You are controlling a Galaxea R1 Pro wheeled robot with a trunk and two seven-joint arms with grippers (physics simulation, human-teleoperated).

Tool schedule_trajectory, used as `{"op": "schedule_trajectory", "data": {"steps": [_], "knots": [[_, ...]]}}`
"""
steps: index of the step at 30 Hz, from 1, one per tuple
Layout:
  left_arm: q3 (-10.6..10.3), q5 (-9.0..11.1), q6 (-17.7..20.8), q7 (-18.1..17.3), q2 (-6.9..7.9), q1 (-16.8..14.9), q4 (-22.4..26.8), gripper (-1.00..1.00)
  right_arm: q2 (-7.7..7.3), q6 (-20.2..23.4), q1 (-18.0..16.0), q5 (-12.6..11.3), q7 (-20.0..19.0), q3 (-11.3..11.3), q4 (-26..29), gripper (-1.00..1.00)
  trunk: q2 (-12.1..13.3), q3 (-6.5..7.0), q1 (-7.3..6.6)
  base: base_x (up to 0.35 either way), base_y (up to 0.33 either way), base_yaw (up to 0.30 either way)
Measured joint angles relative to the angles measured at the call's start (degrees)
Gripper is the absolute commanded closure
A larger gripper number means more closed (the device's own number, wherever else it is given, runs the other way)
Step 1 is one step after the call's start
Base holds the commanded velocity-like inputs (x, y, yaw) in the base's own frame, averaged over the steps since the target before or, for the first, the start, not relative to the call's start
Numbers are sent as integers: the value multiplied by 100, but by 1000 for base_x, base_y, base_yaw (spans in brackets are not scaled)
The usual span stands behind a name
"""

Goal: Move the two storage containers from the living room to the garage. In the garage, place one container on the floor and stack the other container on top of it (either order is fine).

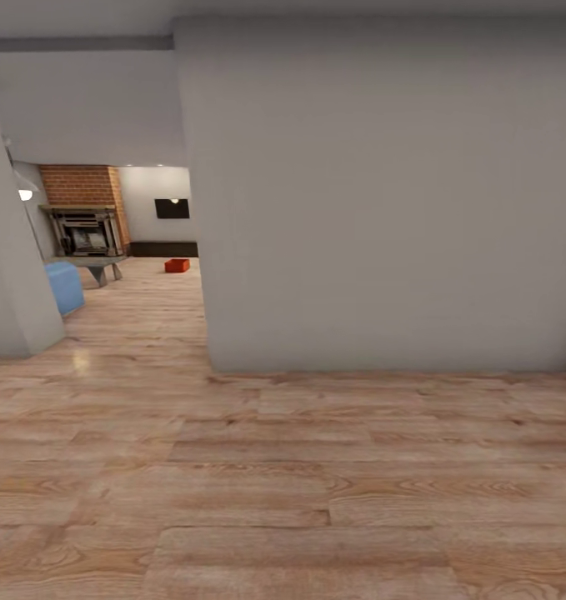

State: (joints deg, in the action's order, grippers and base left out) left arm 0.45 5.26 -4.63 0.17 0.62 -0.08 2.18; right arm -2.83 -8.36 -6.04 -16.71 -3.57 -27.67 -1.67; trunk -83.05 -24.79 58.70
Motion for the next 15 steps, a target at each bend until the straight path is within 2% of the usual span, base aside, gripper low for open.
{"op": "schedule_trajectory", "data": {"steps": [4, 15], "knots": [[0, 0, 0, 0, 0, 0, 0, -100, 1, 2, -3, 0, -1, 0, 0, -100, 0, 0, 0, 322, 0, 177], [0, 1, 0, 0, 3, 0, 0, -100, -8, 3, 0, -17, 5, 0, 0, -100, 0, 0, 0, 322, 0, 266]]}}
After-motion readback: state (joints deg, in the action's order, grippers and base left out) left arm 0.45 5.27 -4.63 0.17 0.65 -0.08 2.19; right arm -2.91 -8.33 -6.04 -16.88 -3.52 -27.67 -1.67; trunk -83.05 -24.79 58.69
